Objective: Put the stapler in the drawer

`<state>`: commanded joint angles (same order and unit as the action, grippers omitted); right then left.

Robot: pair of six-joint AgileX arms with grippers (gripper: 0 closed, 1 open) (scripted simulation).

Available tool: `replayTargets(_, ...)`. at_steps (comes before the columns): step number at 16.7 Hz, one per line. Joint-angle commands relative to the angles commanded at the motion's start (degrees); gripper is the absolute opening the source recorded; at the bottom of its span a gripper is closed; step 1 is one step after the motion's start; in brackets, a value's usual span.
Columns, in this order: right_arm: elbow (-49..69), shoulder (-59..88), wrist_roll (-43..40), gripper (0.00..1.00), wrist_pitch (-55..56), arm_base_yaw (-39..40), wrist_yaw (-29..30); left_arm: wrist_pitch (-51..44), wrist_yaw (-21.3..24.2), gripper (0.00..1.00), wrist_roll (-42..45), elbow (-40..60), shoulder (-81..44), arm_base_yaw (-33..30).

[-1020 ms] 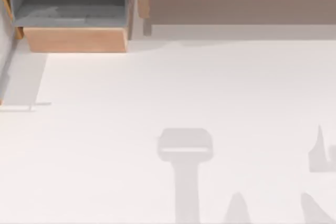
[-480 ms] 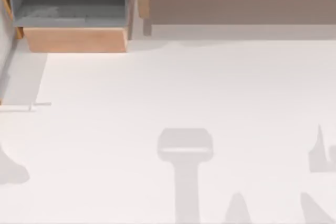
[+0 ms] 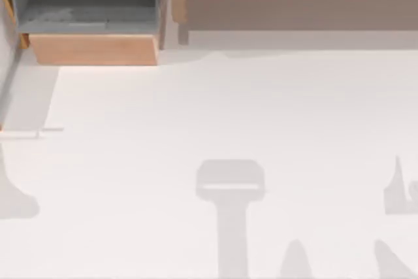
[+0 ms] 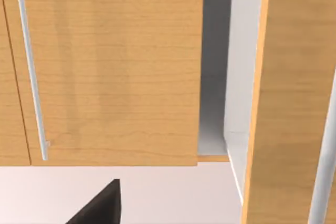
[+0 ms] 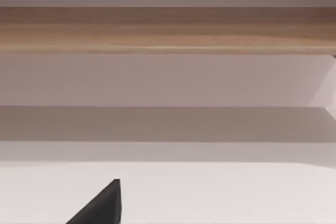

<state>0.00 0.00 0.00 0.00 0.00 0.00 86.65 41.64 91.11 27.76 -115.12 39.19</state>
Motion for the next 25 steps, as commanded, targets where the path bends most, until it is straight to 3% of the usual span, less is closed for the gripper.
replayTargets(6,0.0,0.0,0.0,1.0,0.0,0.0,0.0,-1.0,-1.4,1.0,0.0,1.8,-0.7,-1.4)
replayTargets(19,0.0,0.0,0.0,1.0,0.0,0.0,0.0,-1.0,-1.4,0.02,0.0,1.8,-0.7,-1.4)
replayTargets(25,0.0,0.0,0.0,1.0,0.0,0.0,0.0,-1.0,-1.4,0.0,0.0,1.8,-0.7,-1.4)
